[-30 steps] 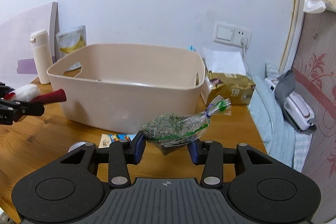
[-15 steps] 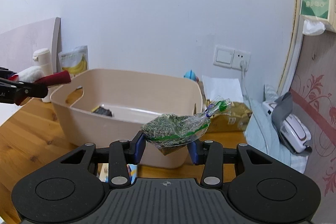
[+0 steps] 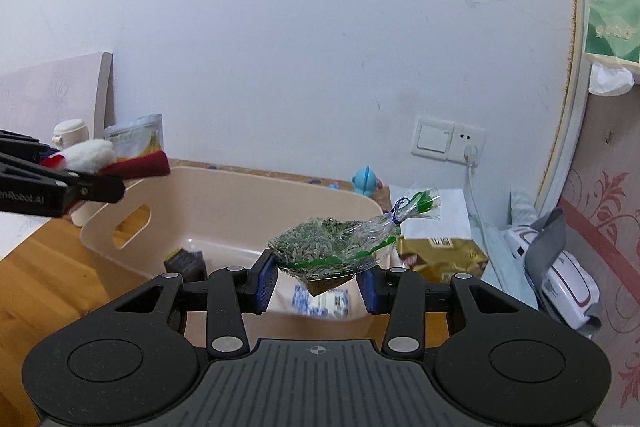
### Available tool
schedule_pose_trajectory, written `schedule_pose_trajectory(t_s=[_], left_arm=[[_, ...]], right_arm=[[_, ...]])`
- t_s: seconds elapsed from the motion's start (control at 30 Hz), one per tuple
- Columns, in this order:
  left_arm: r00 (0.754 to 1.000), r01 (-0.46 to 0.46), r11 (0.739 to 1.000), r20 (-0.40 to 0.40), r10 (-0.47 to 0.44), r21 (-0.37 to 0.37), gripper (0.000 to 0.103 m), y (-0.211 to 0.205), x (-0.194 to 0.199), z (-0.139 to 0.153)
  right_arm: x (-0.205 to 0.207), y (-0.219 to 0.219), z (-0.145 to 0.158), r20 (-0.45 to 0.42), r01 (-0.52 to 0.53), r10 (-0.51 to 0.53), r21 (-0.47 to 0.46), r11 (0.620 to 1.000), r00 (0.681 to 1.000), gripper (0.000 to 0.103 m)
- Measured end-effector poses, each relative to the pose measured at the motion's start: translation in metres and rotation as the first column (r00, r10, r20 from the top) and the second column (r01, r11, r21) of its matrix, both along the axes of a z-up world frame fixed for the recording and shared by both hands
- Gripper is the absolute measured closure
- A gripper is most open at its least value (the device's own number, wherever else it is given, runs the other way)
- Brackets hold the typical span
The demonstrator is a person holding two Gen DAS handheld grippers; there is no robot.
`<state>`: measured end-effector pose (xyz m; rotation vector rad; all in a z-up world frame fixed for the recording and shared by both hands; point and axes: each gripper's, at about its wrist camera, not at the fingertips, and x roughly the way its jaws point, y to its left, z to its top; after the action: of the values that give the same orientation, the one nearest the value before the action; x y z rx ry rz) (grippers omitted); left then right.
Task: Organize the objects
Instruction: 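Carry the plush and herb bag over the beige bin and open both tools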
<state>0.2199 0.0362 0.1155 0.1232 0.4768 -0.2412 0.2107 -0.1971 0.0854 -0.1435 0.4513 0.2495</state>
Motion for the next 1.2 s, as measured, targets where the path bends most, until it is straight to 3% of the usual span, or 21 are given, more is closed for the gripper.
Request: schedule_pose_trajectory(t_s=[0.6, 1.2], left_arm=[[0.993, -0.018, 1.000, -0.119, 0.018, 0.000, 0.053, -0.023, 0.083, -0.030], [0.958, -0.036, 0.997, -0.283, 0.055, 0.072, 0.051, -0.031, 0.108, -0.068]], right_arm=[[0.061, 0.013, -0.020, -0.047, -0.020, 0.018, -0.037, 0.999, 0.999, 0.063], [0.093, 0.030, -0.046, -0.166, -0.102, 0.079, -0.134, 0.986, 0.983, 0.063]])
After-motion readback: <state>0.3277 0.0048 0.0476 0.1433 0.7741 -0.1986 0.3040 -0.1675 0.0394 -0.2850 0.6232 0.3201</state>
